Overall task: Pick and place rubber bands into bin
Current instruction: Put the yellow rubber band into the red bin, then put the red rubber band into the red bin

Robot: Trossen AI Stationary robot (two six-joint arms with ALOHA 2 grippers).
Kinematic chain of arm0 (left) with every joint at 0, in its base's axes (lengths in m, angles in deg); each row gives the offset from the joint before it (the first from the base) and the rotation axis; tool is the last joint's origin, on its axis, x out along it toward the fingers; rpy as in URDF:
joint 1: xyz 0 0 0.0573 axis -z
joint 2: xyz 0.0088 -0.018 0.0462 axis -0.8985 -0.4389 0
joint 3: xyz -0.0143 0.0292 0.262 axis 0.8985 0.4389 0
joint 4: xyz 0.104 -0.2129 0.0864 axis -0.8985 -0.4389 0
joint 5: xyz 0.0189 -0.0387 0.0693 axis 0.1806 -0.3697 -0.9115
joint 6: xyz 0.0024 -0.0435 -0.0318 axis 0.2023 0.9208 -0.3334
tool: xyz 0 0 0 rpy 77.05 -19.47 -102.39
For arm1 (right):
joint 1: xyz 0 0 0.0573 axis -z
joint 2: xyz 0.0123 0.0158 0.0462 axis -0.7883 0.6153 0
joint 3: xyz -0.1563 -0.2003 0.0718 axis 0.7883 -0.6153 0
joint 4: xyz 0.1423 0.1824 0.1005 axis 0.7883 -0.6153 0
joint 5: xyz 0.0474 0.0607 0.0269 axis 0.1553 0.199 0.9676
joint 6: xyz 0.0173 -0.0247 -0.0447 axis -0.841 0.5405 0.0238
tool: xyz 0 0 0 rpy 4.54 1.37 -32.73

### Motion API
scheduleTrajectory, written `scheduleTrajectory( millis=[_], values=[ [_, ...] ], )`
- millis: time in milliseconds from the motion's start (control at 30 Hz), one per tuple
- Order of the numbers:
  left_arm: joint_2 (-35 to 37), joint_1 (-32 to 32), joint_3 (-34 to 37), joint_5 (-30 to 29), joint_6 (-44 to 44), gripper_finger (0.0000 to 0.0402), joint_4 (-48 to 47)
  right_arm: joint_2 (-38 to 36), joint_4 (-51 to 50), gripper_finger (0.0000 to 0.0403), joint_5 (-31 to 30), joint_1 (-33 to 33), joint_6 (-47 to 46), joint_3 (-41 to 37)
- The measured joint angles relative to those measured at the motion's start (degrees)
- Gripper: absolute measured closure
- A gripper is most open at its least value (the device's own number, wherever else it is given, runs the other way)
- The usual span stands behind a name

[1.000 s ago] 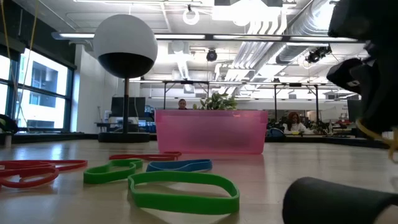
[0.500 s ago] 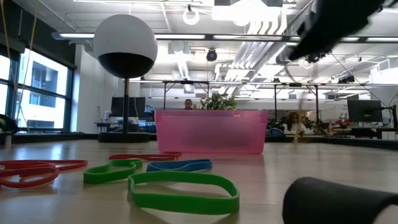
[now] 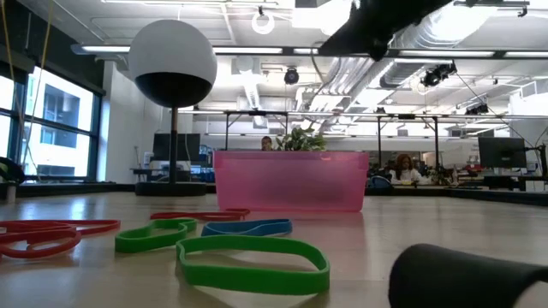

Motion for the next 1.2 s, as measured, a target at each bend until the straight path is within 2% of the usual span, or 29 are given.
scheduleTrajectory(
  millis=[200,400,600,800,967,1200],
  values=[
    [-0.01,0.00,0.00,-1.75,2.00,0.0263,0.01,3.85,3.84,0.0402,8.07,6.99,-0.55,0.00],
    [-0.01,0.00,0.00,-1.94,2.77,0.0263,0.00,10.54,7.89,0.0401,14.28,9.04,-2.68,0.00],
    [-0.01,0.00,0.00,-1.94,3.05,0.0263,0.00,15.70,7.10,0.0401,14.79,9.04,-4.11,-0.02],
    [-0.01,0.00,0.00,-1.96,3.05,0.0263,0.00,17.51,5.54,0.0399,14.42,9.31,-6.74,-0.02],
    [-0.01,0.00,0.00,-1.96,3.01,0.0263,0.00,17.62,3.66,0.0373,19.36,10.55,-9.55,-0.02],
    [-0.01,0.00,0.00,-2.07,2.98,0.0263,0.00,17.62,0.92,0.0301,24.62,12.77,-13.91,-0.02]
  ],
)
